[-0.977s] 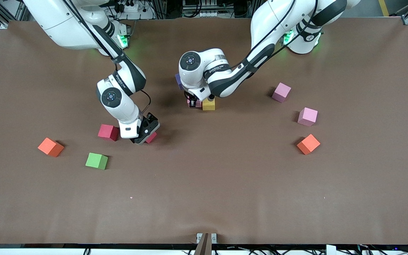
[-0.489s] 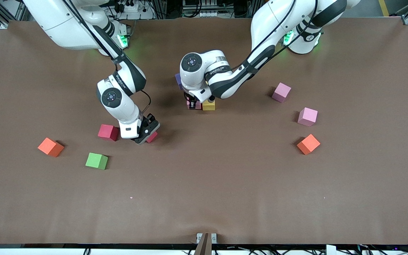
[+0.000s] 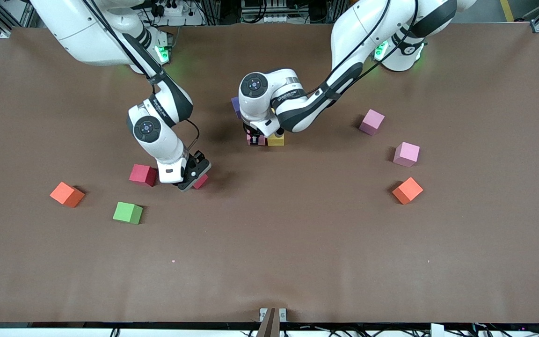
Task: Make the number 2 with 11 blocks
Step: 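Lower the pink cube below the yellow column with the left gripper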
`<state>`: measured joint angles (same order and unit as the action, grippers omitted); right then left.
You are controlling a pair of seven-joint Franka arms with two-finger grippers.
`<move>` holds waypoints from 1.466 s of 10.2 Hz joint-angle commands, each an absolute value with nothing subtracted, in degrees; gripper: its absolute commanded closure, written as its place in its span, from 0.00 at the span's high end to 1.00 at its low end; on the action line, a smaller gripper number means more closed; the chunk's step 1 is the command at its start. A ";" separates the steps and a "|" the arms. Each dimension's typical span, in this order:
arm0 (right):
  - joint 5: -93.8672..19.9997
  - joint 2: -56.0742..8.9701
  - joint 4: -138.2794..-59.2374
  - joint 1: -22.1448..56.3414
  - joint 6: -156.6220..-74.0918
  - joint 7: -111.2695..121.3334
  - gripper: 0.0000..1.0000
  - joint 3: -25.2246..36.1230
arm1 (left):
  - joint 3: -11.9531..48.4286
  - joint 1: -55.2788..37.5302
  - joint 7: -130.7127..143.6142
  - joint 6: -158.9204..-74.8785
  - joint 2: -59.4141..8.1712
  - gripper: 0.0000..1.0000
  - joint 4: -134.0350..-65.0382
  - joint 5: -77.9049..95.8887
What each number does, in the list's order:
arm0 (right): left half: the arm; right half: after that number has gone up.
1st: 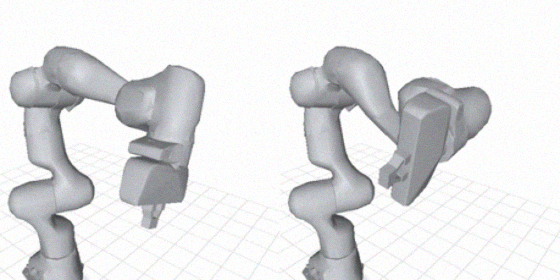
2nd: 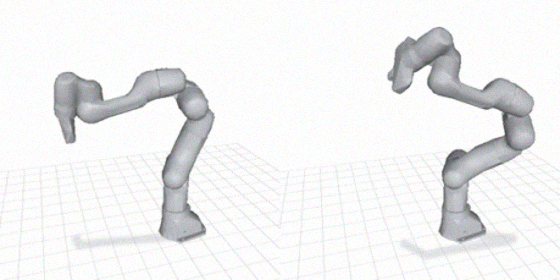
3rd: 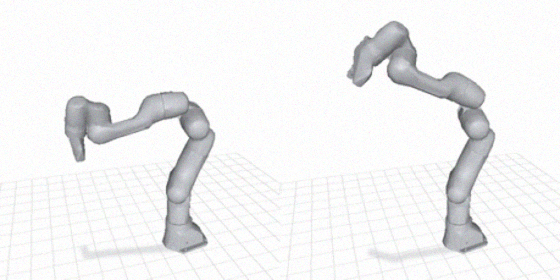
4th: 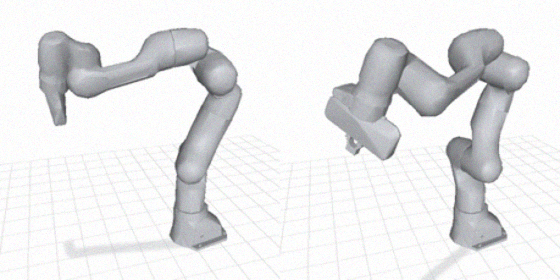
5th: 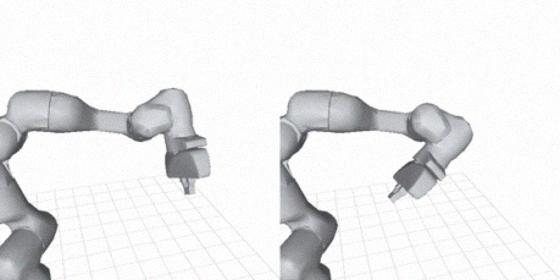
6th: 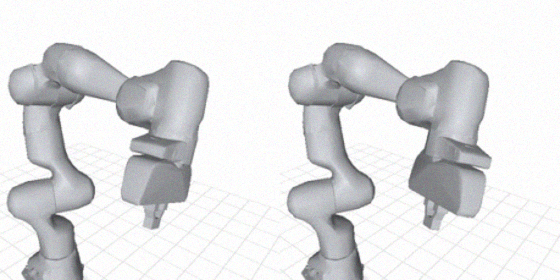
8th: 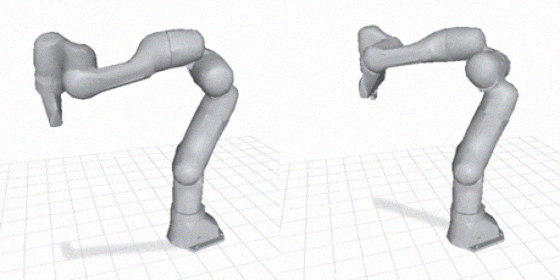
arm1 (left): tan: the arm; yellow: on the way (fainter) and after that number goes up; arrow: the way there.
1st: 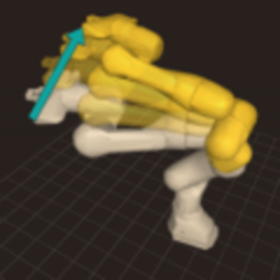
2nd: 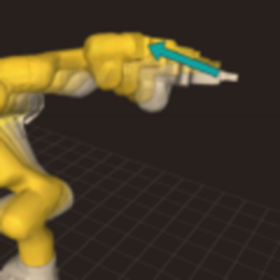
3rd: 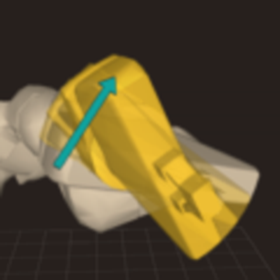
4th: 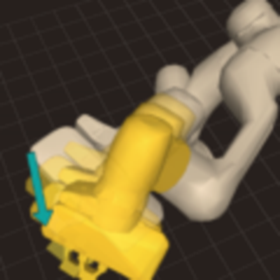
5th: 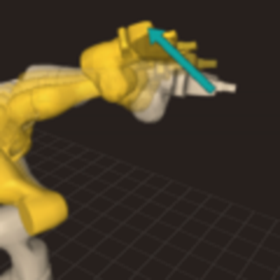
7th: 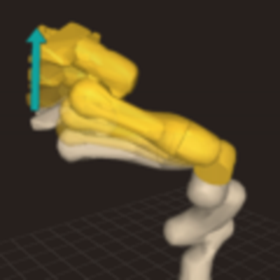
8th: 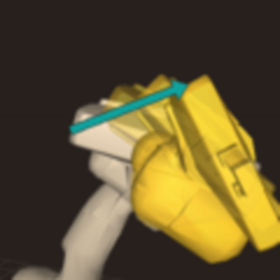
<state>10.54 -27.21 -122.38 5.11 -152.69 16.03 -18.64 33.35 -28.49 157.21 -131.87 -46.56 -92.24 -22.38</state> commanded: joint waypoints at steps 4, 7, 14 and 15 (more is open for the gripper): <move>11.34 -22.59 -121.73 2.64 -145.55 16.00 0.45 -21.26 | 32.34 -29.36 162.33 -132.45 -46.85 0.19 -91.76 -23.47; 11.25 -21.36 -121.73 1.94 -144.05 15.91 0.45 -23.72 | 32.34 -30.14 162.68 -132.36 -46.67 1.00 -91.76 -23.38; 11.34 -19.51 -123.05 2.89 -142.21 29.15 0.45 -28.12 | 32.96 -23.49 159.79 -124.54 -38.25 1.00 -91.49 -22.59; 11.34 -19.51 -123.05 3.86 -142.29 32.40 0.45 -28.21 | 32.96 -21.20 158.04 -124.28 -37.28 1.00 -91.58 -22.59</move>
<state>10.85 -21.61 -121.37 3.81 -142.63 28.35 -27.42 32.62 -24.10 156.18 -125.48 -40.03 -90.16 -22.38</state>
